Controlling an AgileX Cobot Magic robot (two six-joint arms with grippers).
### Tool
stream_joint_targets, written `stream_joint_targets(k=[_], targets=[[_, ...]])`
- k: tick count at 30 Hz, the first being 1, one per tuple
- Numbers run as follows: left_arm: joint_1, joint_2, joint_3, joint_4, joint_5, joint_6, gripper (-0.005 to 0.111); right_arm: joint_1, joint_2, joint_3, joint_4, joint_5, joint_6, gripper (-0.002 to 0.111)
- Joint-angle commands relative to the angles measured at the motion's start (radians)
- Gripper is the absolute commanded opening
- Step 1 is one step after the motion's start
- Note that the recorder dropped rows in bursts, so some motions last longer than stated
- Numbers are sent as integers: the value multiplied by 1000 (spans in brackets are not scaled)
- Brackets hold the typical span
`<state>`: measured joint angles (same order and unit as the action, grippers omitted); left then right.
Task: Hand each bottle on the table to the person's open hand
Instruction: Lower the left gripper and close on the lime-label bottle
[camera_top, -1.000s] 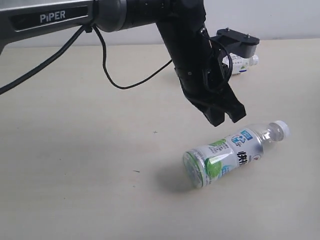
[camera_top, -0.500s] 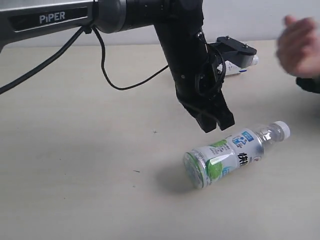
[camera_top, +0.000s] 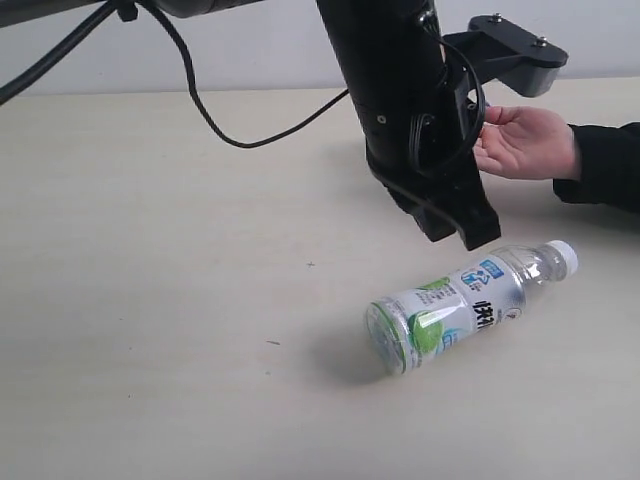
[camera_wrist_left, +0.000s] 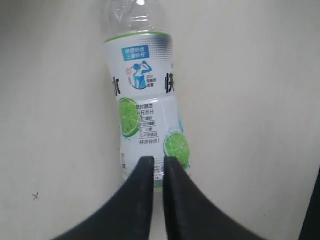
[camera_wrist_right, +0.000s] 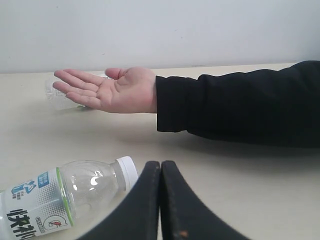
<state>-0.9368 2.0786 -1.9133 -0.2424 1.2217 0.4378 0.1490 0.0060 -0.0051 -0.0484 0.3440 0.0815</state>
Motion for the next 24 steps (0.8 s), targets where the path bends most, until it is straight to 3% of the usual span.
stream_joint_targets(k=[1,4,7,8,12,24], targets=[[-3,-9,-1,17,-1,-15,26,-6,-6,5,-2,-6,0,1],[-3,-9,-1,17,-1,-20,52,-6,-6,5,-2,-6,0,1],[-3,-9,-1,22,-34,-26,90,-6,-6,5,-2,-6,0,1],[-3,-9,1,22,-63,-35,96,-6,-6,5,-2,-6,0,1],[-10,17,3,19,-162,-42,90,-6,-6,5,-2,-6,0,1],[-45,226,-79,48,-178,-104,89,-6,-6,5,-2,-6,0,1]])
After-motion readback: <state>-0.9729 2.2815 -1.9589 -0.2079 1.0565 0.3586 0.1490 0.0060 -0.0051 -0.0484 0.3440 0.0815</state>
